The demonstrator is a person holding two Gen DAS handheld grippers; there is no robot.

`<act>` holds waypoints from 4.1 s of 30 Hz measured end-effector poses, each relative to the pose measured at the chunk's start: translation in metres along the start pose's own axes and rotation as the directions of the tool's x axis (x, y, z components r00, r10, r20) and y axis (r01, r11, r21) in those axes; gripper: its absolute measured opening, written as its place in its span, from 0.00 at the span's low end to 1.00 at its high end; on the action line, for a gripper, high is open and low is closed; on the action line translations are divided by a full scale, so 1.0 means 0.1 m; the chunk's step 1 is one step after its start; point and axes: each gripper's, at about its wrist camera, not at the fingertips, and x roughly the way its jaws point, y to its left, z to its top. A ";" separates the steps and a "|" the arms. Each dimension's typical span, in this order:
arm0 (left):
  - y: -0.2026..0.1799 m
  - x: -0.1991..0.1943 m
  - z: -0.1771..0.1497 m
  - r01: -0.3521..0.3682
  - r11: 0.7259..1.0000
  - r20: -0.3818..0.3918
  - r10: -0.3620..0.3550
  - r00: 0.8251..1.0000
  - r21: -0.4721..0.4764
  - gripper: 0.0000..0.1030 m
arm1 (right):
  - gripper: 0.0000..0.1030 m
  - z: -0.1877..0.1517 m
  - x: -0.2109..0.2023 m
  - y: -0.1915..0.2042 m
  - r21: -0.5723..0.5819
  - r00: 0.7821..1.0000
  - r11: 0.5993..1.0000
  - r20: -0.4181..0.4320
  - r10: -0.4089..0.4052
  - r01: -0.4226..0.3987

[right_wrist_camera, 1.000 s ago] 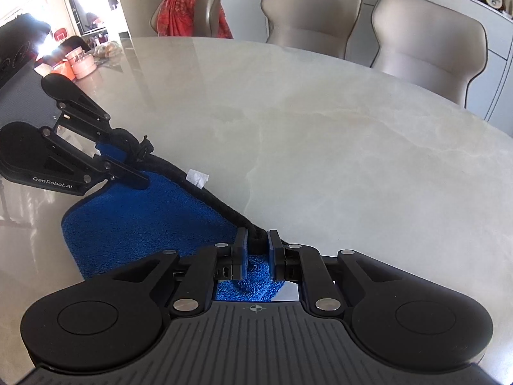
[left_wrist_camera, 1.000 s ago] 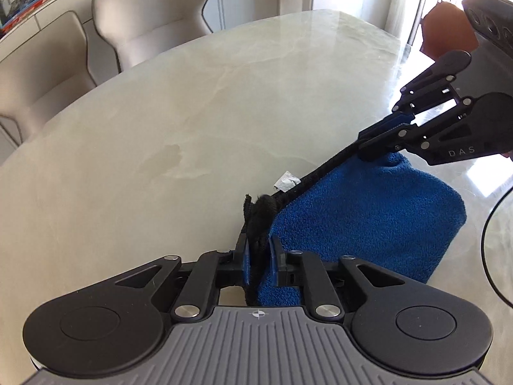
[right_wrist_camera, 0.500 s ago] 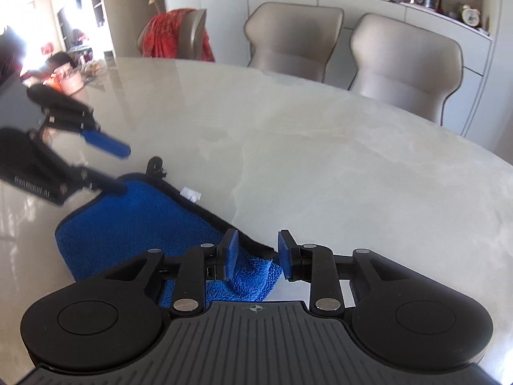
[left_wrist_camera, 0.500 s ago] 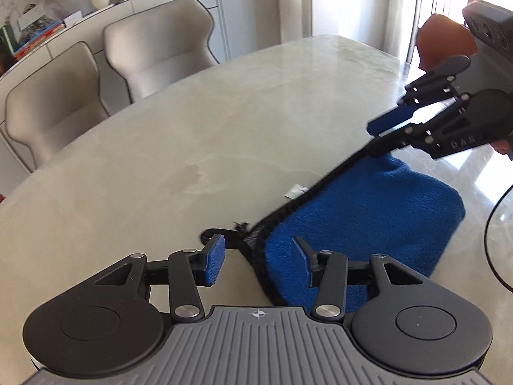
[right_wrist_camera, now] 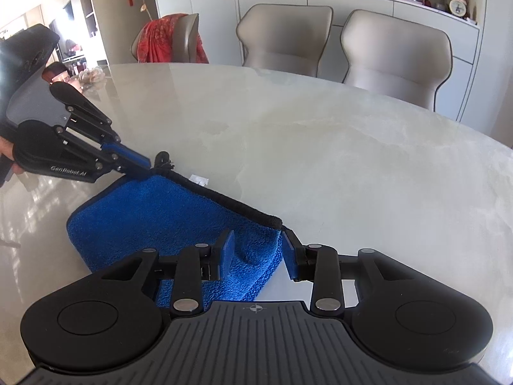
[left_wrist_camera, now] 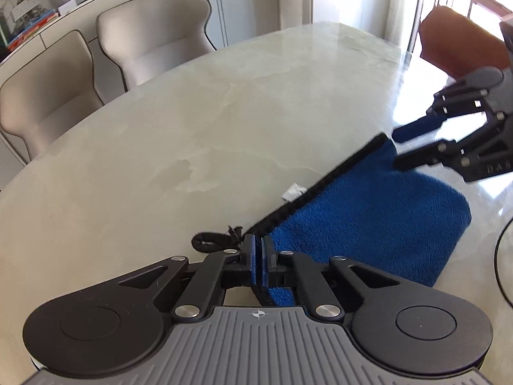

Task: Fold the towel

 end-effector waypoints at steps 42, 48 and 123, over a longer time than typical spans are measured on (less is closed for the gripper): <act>-0.46 -0.21 -0.59 -0.001 0.973 0.044 0.012 0.999 -0.230 0.28 | 0.36 -0.36 -0.13 0.37 0.217 0.999 0.975 -0.007 0.045 -0.042; -0.45 -0.20 -0.60 0.001 0.979 0.046 0.009 0.999 -0.205 0.28 | 0.35 -0.39 -0.12 0.25 0.250 0.999 0.967 0.005 0.049 -0.049; -1.03 -1.04 -0.96 -0.153 0.827 -0.006 0.178 0.984 -0.540 0.73 | 0.99 -0.65 -1.29 1.10 0.297 0.970 0.923 -0.073 -0.233 0.245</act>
